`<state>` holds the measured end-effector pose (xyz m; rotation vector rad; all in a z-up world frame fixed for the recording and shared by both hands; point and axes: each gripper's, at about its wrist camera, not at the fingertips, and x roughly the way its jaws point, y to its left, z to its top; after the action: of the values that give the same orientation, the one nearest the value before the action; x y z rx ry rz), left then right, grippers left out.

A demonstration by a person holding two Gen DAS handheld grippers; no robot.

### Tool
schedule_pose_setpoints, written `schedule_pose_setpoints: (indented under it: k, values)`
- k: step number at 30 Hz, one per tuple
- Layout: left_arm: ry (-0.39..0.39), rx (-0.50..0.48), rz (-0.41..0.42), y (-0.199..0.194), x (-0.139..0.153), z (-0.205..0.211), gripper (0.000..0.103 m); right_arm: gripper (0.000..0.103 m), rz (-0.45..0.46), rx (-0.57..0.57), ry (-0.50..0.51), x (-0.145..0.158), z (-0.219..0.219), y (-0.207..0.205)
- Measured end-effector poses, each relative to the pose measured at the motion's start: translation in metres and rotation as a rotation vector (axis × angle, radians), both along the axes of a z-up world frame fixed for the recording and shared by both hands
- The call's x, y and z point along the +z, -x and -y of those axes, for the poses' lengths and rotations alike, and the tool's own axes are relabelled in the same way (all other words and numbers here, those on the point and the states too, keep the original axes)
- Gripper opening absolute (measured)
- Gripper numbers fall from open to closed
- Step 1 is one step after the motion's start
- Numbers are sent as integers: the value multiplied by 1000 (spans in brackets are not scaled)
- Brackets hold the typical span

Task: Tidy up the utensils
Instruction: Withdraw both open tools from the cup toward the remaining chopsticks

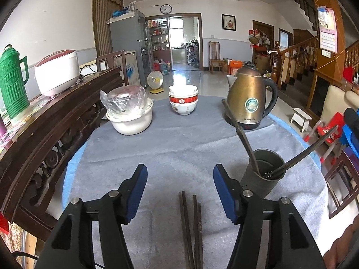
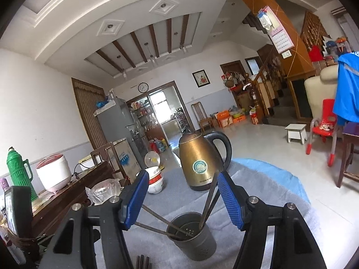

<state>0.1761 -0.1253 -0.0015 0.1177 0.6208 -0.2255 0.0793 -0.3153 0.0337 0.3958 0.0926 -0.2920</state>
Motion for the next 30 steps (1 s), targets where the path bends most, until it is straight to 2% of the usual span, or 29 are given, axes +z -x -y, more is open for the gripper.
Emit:
schedule_pose_setpoints:
  k: [9, 12, 15, 30]
  values:
    - [-8, 16, -6, 1, -4, -8, 64, 68, -4, -6, 5, 0, 0, 5]
    - [-11, 21, -11, 1, -5, -11, 64, 65, -10, 9, 22, -2, -2, 8]
    - [-15, 28, -13, 1, -7, -14, 65, 57, -24, 37, 47, -3, -8, 9]
    - [-15, 70, -47, -3, -17, -36, 65, 57, -117, 158, 81, -26, -46, 0]
